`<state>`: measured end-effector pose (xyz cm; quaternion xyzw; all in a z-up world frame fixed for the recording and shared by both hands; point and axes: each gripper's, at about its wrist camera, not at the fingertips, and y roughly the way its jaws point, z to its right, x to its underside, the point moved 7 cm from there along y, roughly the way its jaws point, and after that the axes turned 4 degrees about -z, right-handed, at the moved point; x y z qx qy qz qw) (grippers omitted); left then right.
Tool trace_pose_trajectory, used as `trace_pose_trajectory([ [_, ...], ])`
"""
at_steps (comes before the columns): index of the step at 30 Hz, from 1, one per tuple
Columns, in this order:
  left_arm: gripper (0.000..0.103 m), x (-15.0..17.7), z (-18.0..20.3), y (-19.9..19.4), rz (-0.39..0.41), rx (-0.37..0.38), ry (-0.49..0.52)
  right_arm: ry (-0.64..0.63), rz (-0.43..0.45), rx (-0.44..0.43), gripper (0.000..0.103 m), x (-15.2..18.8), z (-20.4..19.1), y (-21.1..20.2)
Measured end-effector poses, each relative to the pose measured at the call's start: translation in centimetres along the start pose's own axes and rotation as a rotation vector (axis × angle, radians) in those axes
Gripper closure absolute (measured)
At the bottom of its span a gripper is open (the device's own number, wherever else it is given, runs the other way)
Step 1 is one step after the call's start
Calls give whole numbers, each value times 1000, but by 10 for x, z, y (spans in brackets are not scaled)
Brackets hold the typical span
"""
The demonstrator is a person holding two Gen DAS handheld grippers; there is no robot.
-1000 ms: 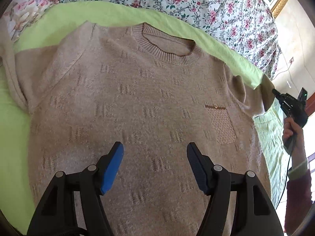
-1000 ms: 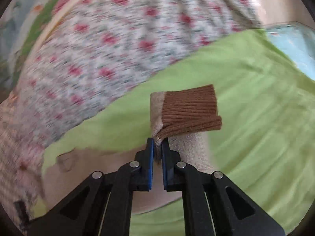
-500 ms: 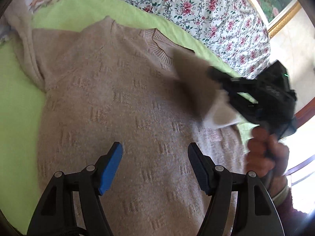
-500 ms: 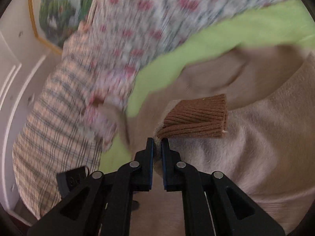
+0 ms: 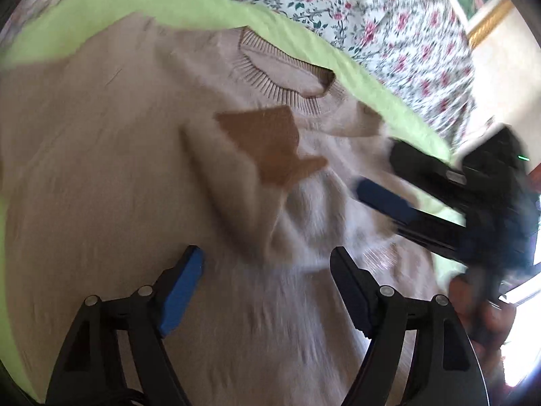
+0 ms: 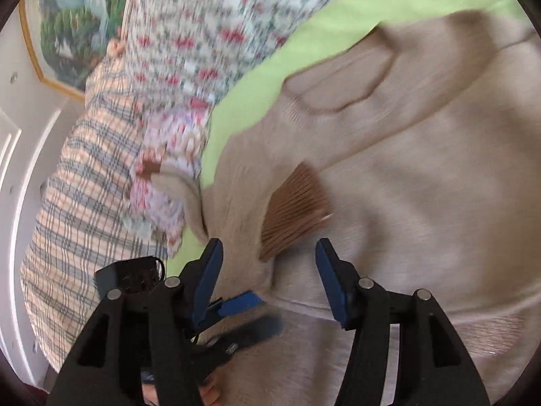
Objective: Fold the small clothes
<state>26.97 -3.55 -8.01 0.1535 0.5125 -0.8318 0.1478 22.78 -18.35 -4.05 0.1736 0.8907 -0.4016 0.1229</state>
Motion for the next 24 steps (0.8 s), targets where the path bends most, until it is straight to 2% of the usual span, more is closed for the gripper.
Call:
trace_pose_trajectory([
  [2,35,-11,-3,5,23,-80,11,12,45,32,45,-5,11,-23],
  [3,43,-18,-9,3,40,-122,-1,15,62,48,45,-7,15,-31],
  [5,45,-22,-24,-4,69,-154,-41,29,105,74,45,-10,27,-54],
  [9,45,-13,-60,-25,123,-110,-180,58,188,125,45,-15,47,-88],
  [14,39,-12,-66,-25,127,-57,-218,98,240,138,45,-15,66,-110],
  [17,43,-19,-60,-22,127,-12,-214,75,258,179,45,-19,73,-122],
  [18,69,-21,-59,-22,125,-2,-209,63,265,214,45,-21,77,-126],
  [19,99,-21,-58,-26,131,13,-202,53,271,248,45,-22,81,-130],
  [20,95,-22,-59,-32,151,15,-190,41,278,287,45,-24,87,-135],
  [22,96,-20,-64,-38,177,-29,-163,16,285,364,45,-33,100,-142],
  [24,96,-15,-74,-32,144,-50,-153,5,257,441,45,-45,116,-137],
])
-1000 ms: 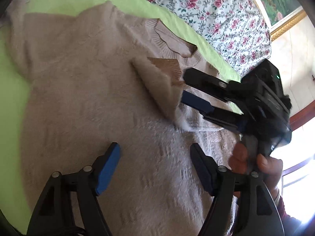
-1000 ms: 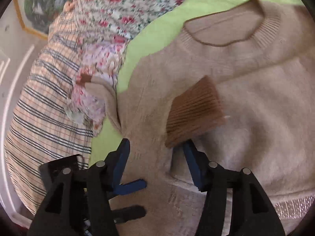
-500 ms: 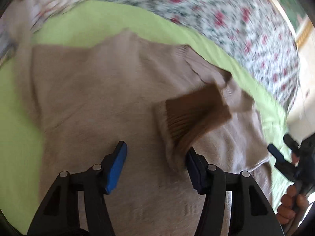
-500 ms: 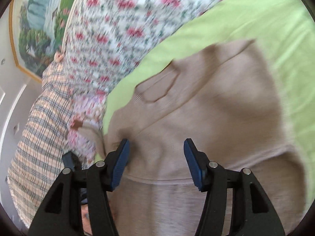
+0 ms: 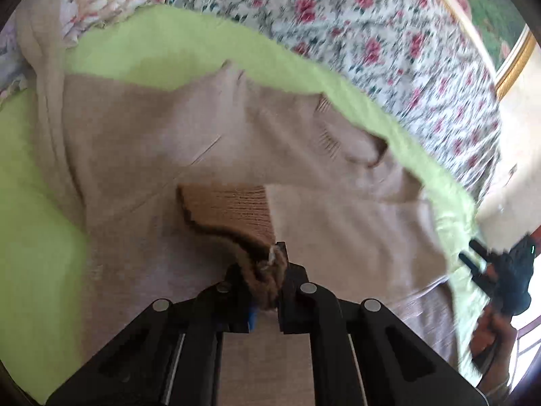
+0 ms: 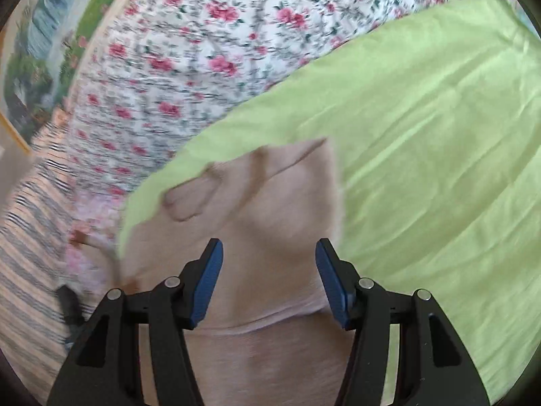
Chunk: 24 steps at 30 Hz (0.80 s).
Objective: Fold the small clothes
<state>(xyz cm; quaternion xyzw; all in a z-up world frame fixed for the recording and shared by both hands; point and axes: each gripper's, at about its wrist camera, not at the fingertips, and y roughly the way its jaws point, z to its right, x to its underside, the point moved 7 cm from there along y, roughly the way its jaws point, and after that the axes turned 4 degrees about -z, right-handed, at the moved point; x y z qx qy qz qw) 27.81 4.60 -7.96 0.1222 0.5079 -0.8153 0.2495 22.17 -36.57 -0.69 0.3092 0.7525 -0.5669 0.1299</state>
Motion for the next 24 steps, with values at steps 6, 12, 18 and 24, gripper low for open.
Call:
trace_pose_trajectory([
  [6,96,5,-3,-1,12,26,-1,-36,-160,130,45,-3,15,63],
  [12,97,6,15,-4,8,31,67,-45,-75,59,95,-13,12,34],
  [18,97,11,36,17,-30,3,150,-67,-130,182,95,-8,42,54],
  [24,96,17,21,19,-50,34,117,-197,-9,261,85,-1,0,21],
])
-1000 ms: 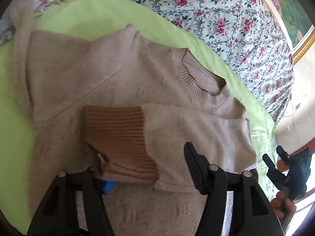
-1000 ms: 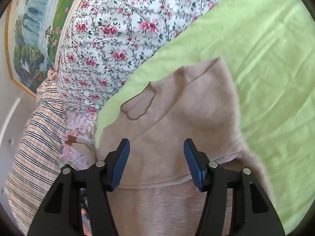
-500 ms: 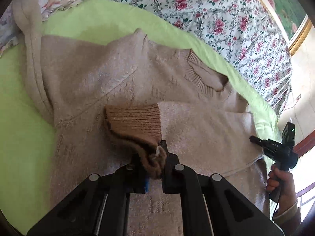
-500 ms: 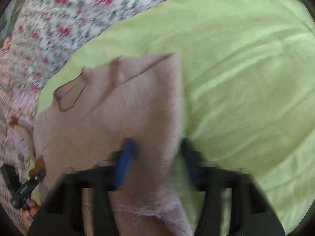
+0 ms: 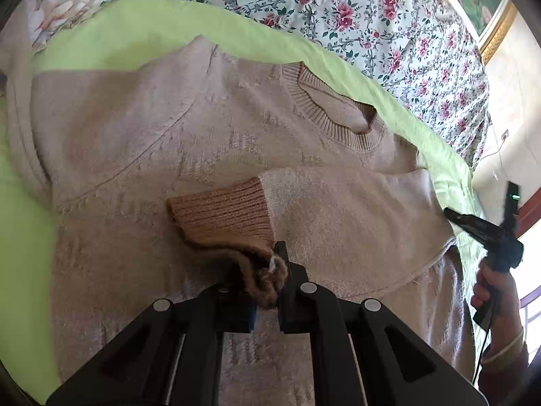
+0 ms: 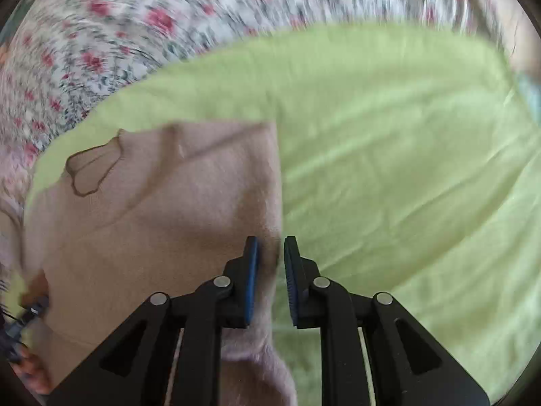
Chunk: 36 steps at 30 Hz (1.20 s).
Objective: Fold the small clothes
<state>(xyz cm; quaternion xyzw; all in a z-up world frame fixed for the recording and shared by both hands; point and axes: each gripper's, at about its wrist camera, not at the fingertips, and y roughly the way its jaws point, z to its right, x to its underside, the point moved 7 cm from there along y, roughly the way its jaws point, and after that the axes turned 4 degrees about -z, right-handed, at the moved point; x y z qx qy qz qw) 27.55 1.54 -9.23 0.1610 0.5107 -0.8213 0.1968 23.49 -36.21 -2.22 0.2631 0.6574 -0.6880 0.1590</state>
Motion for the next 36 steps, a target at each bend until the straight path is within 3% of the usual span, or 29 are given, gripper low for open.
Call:
trace_pose_trajectory([
  [3,96,0,1,1,-3,-16,10,-98,-48,-80,83,20,-34,2],
  [6,91,1,1,-2,-9,-26,19,-92,-129,4,83,37,-17,25],
  [9,87,8,-9,-12,-9,-25,11,43,-115,-73,85,35,4,18],
  [14,82,15,-34,-41,29,-33,-45,75,-56,-203,75,37,-12,-18],
  [15,78,14,-40,-49,47,-42,-64,72,-48,-237,72,39,-20,-24],
  [17,67,9,-56,-64,86,-71,-112,64,-45,-293,56,46,-38,-31],
  [20,50,-3,-76,-82,132,-104,-156,50,-52,-376,51,61,-56,-42],
  [23,38,-23,-102,-95,159,-157,-207,22,-78,-419,51,74,-80,-45],
  [25,22,-43,-125,-102,179,-194,-247,7,-90,-439,51,80,-90,-48],
  [27,21,-71,-153,-111,222,-252,-299,-15,-102,-455,51,88,-99,-48],
  [31,21,-130,-206,-122,274,-287,-402,-48,-122,-471,51,97,-108,-51],
  [33,21,-159,-237,-127,293,-350,-455,-55,-125,-470,51,97,-109,-52],
  [36,21,-186,-270,-136,336,-384,-518,-56,-128,-462,51,97,-109,-50],
])
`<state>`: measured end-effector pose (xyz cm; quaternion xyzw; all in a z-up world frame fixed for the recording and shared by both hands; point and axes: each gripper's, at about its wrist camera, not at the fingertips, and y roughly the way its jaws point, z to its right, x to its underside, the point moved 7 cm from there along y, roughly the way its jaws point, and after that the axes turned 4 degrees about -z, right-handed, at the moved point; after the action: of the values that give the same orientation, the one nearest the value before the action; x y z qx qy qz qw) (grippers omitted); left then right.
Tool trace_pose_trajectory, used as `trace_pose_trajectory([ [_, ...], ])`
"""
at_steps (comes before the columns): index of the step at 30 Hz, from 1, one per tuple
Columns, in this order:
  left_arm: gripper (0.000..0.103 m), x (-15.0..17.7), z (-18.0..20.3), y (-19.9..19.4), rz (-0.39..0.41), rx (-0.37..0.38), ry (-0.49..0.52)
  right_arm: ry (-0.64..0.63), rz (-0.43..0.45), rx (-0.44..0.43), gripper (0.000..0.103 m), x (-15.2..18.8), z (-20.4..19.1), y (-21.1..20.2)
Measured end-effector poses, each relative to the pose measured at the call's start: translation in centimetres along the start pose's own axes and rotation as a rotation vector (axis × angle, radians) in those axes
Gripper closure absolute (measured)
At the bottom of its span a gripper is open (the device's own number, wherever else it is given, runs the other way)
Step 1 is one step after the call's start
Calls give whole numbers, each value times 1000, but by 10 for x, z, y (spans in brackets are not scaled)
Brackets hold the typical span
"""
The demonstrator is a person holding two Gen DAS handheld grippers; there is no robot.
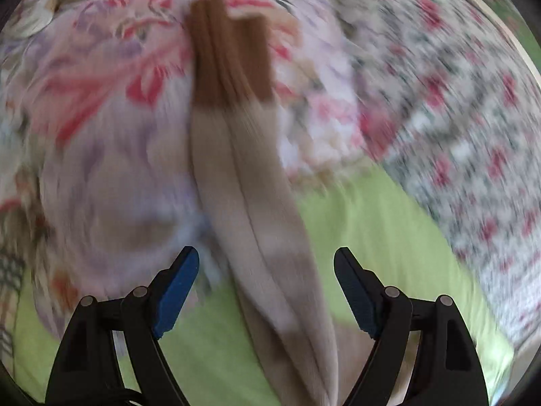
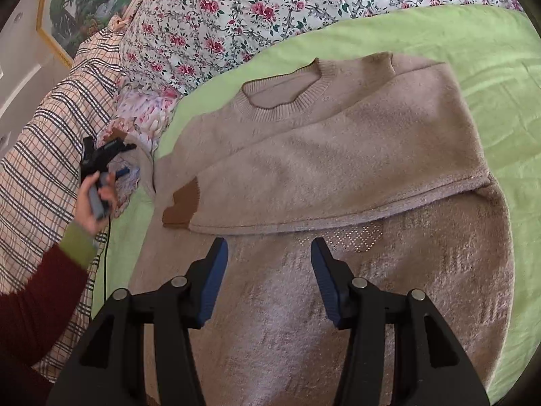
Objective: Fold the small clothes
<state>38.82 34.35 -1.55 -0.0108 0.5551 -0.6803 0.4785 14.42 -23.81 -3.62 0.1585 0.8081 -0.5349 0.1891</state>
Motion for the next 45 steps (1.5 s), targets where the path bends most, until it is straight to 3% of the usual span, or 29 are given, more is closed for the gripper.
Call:
trace_pose_trajectory([
  [2,27,-16,-3,1,34,-3,-12,7,-7,1,51,1,3,2],
  [3,49,-23,-2,0,54,-1,1,10,-13,3,51,2,4,4],
  [4,88,-26,3,-1,55,14,25,13,-18,4,51,2,4,5],
  [5,97,-27,8,-3,48,30,47,15,-23,3,51,4,4,7],
  [9,97,-7,40,-35,106,90,158,19,-13,-15,51,5,0,4],
  [14,98,66,110,-80,95,230,343,28,19,-40,51,3,-7,-4],
  [21,98,202,219,-116,-33,460,609,66,82,-32,51,6,7,-33],
  [24,98,259,262,-118,-87,520,725,92,109,-17,51,7,21,-45],
  [29,98,342,302,-103,-179,534,885,166,141,6,51,7,47,-56],
  [33,94,395,303,-69,-290,468,972,175,158,36,51,3,55,-64],
  [36,80,409,289,-56,-367,435,973,161,162,42,51,-2,53,-66],
  [40,49,404,258,-68,-361,443,943,114,159,38,51,-12,42,-60],
  [45,45,377,201,-90,-334,405,876,1,119,42,50,-30,9,-33],
])
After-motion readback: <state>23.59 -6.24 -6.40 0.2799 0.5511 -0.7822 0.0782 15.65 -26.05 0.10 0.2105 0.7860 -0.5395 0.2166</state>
